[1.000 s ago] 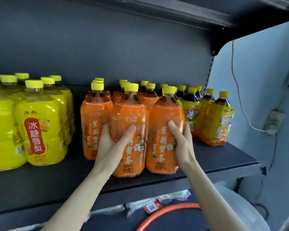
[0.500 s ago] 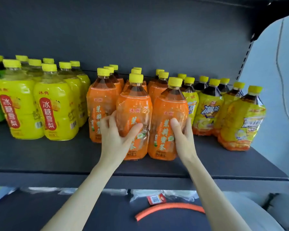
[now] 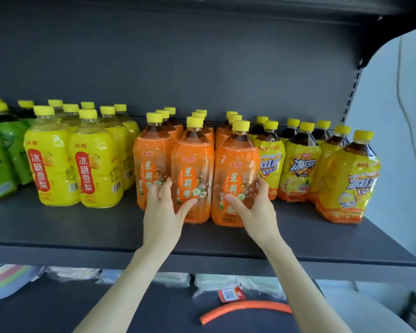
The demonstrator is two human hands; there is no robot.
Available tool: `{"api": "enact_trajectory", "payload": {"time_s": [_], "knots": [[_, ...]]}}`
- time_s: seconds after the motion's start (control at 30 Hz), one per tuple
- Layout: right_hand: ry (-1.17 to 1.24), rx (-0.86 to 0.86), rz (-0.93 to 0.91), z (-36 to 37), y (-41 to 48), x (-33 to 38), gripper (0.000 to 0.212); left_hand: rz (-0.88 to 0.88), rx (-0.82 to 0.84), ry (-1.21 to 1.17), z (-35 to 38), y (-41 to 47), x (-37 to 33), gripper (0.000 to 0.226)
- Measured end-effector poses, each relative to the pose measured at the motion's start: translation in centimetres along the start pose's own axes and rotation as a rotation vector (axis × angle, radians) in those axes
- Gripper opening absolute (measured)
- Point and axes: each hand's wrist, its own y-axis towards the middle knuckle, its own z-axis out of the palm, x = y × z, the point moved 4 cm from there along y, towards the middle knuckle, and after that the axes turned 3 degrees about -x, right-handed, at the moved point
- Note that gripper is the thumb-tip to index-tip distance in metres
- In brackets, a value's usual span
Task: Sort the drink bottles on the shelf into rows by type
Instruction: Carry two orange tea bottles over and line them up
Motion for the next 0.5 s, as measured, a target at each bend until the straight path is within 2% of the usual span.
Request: {"api": "enact_trajectory", "payload": {"time_s": [0.17,0.27,0.37,0.5], "knots": [[0.034,-0.038,0.029,0.9,0.6,0.0,0.099,0.057,0.047,0.083,0.6,1.5,0.0,0.072],[-0.017,-0.072,0.033,1.2,0.9,-0.2,0.09,0.185,0.038,0.132,0.6,1.8,0.1,0.068],[-0.05,-0.081,0.009,1.2,0.8,-0.6,0.089,0.325,-0.015,0.151,0.7,1.8,0.2,0.076],[-0.091,-0.111,-0.02,0.9,0.7,-0.3,0.09,0.374,-0.047,0.131,1.0,1.8,0.3,0.08]]}}
